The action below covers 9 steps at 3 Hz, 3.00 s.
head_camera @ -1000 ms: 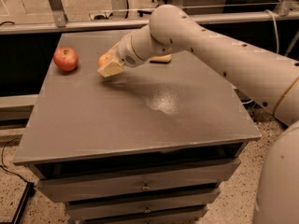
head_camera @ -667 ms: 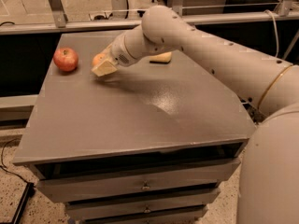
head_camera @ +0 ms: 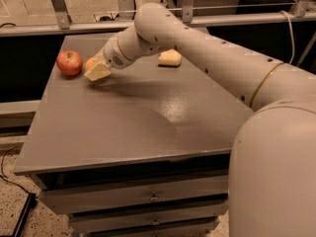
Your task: Move orange near apple
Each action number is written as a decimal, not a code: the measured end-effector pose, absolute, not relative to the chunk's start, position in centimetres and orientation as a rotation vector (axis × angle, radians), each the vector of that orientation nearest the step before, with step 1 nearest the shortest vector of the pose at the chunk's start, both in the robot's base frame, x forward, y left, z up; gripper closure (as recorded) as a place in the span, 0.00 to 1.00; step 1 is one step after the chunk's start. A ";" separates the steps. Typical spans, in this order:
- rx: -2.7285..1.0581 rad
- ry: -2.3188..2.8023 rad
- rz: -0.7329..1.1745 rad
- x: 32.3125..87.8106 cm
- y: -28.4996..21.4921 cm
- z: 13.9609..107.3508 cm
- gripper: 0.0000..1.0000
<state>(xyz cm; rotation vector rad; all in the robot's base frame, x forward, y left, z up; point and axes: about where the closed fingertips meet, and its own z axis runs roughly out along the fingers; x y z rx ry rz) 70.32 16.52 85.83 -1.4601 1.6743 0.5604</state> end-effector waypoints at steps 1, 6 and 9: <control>-1.483 1.678 0.572 70.4 18.0 85.6 0.59; -1.497 1.681 0.560 71.1 18.6 85.7 0.00; -1.395 1.518 0.744 64.9 3.2 94.6 0.00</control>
Offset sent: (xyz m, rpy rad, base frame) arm 0.0172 0.0276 -0.0051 -0.0519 -0.0027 -0.0018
